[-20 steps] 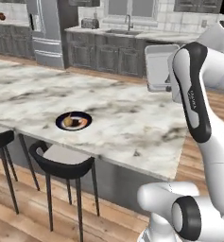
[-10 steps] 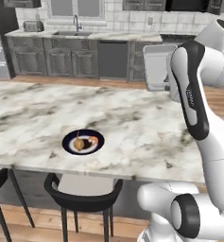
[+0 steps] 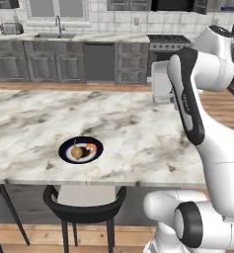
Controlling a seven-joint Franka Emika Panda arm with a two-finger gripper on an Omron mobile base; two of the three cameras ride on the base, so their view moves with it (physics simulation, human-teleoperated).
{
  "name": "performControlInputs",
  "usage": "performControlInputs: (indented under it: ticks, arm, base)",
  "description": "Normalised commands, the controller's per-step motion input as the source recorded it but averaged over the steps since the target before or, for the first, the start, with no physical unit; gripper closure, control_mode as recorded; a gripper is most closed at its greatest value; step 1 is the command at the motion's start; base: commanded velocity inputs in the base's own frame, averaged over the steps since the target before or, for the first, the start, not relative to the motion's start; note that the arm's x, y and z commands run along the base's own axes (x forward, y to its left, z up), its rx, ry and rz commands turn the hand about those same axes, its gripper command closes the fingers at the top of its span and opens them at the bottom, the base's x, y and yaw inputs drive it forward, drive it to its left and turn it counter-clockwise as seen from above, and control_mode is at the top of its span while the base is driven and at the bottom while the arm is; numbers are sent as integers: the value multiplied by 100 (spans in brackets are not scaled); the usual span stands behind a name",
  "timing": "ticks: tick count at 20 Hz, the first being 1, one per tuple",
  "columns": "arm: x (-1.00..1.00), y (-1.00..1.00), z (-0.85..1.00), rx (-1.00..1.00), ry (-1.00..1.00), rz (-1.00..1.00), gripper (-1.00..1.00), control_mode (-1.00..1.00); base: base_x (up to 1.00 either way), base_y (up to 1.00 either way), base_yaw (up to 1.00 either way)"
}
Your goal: Retrieve the tupperware and aluminum foil from the cabinet and place them on the dining counter near the plate with onion and shrimp to prepare for storing leftovers.
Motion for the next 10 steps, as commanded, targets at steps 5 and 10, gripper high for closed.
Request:
performControlInputs:
  ticks: [5,10]
  arm:
    - [23,29,-71,0,32,0,100,-100]
    - [21,44,-89,0,15,3,100,-100]
  base:
    - [0,0,0]
    - [0,0,0]
